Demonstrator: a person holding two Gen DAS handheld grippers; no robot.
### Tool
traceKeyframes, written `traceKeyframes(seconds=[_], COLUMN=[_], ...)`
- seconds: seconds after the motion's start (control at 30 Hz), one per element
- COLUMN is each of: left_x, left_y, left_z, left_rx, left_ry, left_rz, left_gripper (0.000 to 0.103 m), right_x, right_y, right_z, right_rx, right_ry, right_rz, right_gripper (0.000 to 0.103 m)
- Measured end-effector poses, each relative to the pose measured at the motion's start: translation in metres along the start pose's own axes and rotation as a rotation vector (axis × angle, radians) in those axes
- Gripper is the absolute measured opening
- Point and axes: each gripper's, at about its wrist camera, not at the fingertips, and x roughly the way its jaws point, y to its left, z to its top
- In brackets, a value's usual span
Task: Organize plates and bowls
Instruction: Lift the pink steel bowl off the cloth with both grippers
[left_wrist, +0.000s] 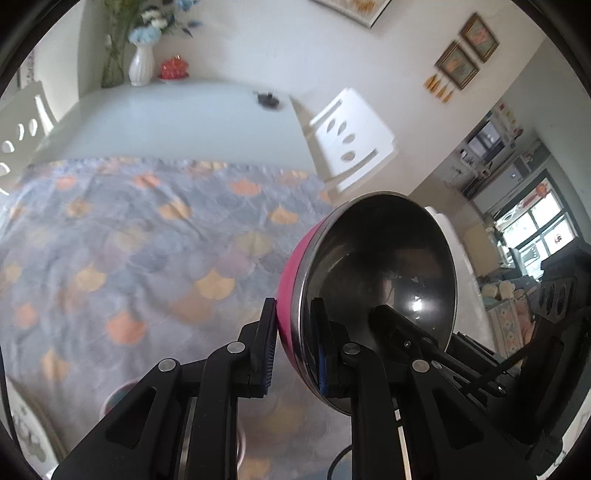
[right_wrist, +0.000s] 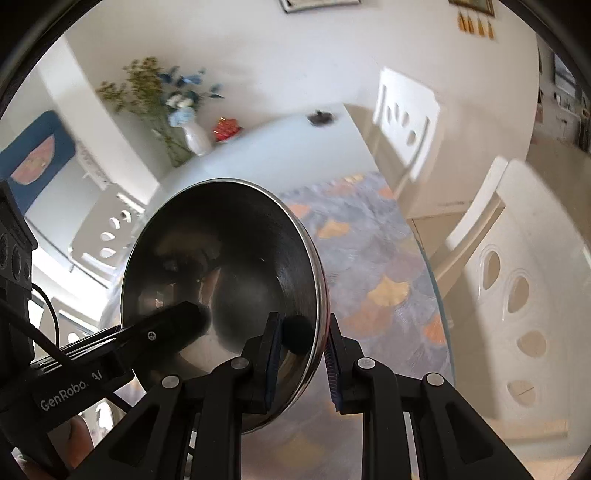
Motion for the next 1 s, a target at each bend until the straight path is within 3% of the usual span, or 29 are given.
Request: traceKeyframes(seconds=[0.13, 0.37, 0.77, 1.0], left_x=[-0.043, -0.080, -0.050, -0.026], left_y=[0.020, 0.059, 0.102, 0.116], left_z=[-0.020, -0.063, -0.118, -0.126], left_rx=[-0.003, -0.010, -0.023, -0.066], left_ry=[-0.026, -0.023, 0.091, 0.144], left_rz=[-0.028, 0.023, 0.046, 0.060], left_gripper=[0.014, 0.015, 0.015, 0.015], right_x=[-0.030, -0.033, 0.017, 0.046], right_y=[0.043, 0.096, 0.105, 0.098], right_z=[-0.022, -0.073, -0.142, -0.149], right_rx=[0.001, 0.011, 0.102, 0.093], right_ry=[-0.018, 0.027, 0.171, 0.244], right_rz=[0.006, 0.042, 0.036, 0.017], right_gripper=[0.021, 0.022, 0.023, 0.023])
